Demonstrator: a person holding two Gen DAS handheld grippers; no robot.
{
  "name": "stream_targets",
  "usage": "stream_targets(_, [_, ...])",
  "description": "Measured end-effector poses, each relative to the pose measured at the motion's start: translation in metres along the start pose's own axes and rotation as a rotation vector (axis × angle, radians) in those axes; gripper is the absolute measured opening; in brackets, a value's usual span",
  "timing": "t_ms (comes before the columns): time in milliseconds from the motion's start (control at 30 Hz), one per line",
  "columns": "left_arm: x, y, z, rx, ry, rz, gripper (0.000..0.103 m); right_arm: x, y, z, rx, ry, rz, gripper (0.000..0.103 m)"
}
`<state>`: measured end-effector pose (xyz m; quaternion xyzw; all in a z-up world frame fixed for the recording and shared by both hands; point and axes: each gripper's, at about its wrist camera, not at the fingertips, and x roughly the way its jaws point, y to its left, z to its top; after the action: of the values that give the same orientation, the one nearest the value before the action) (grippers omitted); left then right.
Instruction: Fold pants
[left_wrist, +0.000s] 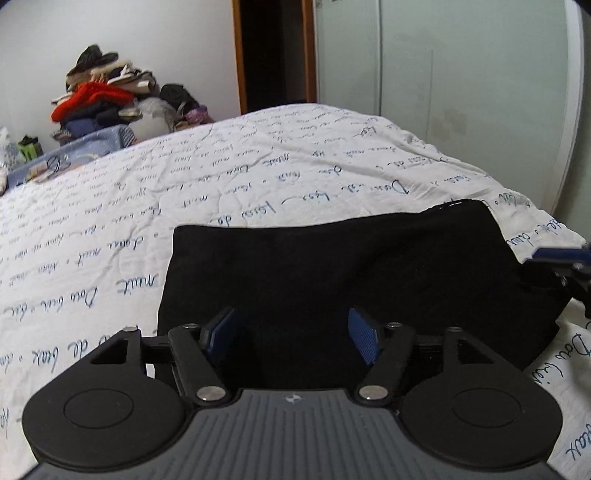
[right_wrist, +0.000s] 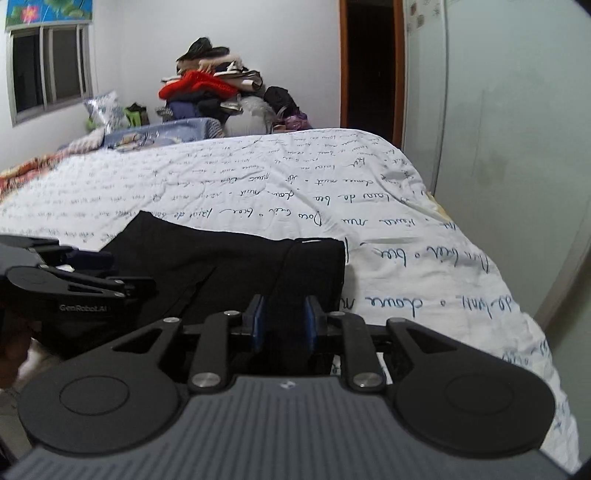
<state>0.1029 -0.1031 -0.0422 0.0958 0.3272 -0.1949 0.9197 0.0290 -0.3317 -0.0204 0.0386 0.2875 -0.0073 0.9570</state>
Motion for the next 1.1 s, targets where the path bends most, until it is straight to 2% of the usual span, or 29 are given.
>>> stream_targets(133, [-0.002,-0.003,-0.001,-0.013,-0.001,0.018,0.067,0.0,-0.002,-0.01,0.026,0.023,-0.009,0.022])
stream_targets(233, [-0.003,-0.004,-0.001,-0.026,0.002,0.03,0.072,0.001,-0.002,-0.016,0.019,0.029,-0.01,0.023])
stream_targets(333, [-0.005,-0.006,-0.001,-0.039,0.0,0.035,0.075,0.003,-0.002,-0.018,-0.005,0.029,-0.048,0.034])
stream_targets(533, [-0.009,-0.011,-0.002,-0.036,0.001,0.047,0.078,-0.008,-0.002,-0.018,-0.002,-0.001,-0.068,0.034])
stream_targets(733, [-0.015,-0.016,-0.003,-0.036,0.002,0.048,0.079,-0.015,0.003,-0.018,0.004,-0.012,-0.007,0.038])
stream_targets(867, [-0.021,-0.018,-0.004,-0.03,0.0,0.047,0.079,-0.008,0.01,-0.024,-0.055,0.021,-0.044,0.044])
stream_targets(1000, [-0.03,-0.017,-0.006,-0.041,0.006,0.042,0.079,-0.022,0.011,-0.023,-0.037,-0.018,-0.07,0.045])
stream_targets(1067, [-0.035,-0.018,-0.008,-0.049,0.02,0.042,0.079,-0.033,0.018,-0.022,-0.021,-0.051,-0.058,0.057])
stream_targets(1100, [-0.038,-0.018,-0.009,-0.055,0.026,0.04,0.079,-0.038,0.023,-0.023,-0.016,-0.066,-0.053,0.07])
